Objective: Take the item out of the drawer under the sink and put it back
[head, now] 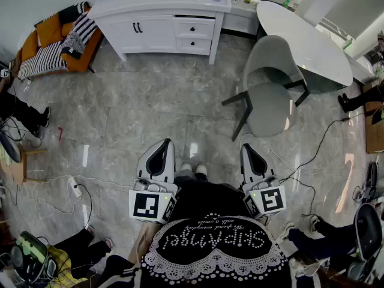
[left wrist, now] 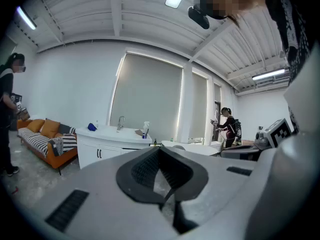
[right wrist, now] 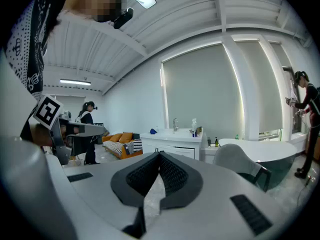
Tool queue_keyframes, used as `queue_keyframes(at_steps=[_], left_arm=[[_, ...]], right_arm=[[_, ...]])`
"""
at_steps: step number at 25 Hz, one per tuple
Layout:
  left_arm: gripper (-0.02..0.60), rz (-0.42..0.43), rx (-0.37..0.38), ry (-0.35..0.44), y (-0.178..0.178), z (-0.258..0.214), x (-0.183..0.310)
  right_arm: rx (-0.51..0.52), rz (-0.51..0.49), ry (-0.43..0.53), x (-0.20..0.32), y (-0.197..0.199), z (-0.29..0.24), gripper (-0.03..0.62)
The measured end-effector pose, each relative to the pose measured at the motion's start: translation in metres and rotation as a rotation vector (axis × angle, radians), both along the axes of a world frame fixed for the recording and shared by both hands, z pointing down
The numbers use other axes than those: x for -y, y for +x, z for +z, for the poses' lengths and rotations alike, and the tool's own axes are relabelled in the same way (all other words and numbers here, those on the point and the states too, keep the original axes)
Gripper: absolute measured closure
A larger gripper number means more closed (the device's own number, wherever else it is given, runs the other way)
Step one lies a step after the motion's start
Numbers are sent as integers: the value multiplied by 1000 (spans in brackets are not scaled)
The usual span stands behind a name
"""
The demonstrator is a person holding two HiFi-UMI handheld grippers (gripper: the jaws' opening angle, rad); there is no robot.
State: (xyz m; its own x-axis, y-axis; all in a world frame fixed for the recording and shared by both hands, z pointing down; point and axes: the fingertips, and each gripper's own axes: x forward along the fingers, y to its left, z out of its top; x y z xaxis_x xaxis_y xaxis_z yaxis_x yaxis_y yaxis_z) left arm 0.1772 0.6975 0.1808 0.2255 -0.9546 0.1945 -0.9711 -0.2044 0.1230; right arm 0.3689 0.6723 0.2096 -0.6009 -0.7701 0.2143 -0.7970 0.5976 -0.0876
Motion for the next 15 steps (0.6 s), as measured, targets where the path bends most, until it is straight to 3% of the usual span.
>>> queue_keyframes(at_steps=[15], left_arm=[[577,14,19,12,-1,-5,2]], right_arm=[[13,-8,22,0,-4,-4,577]])
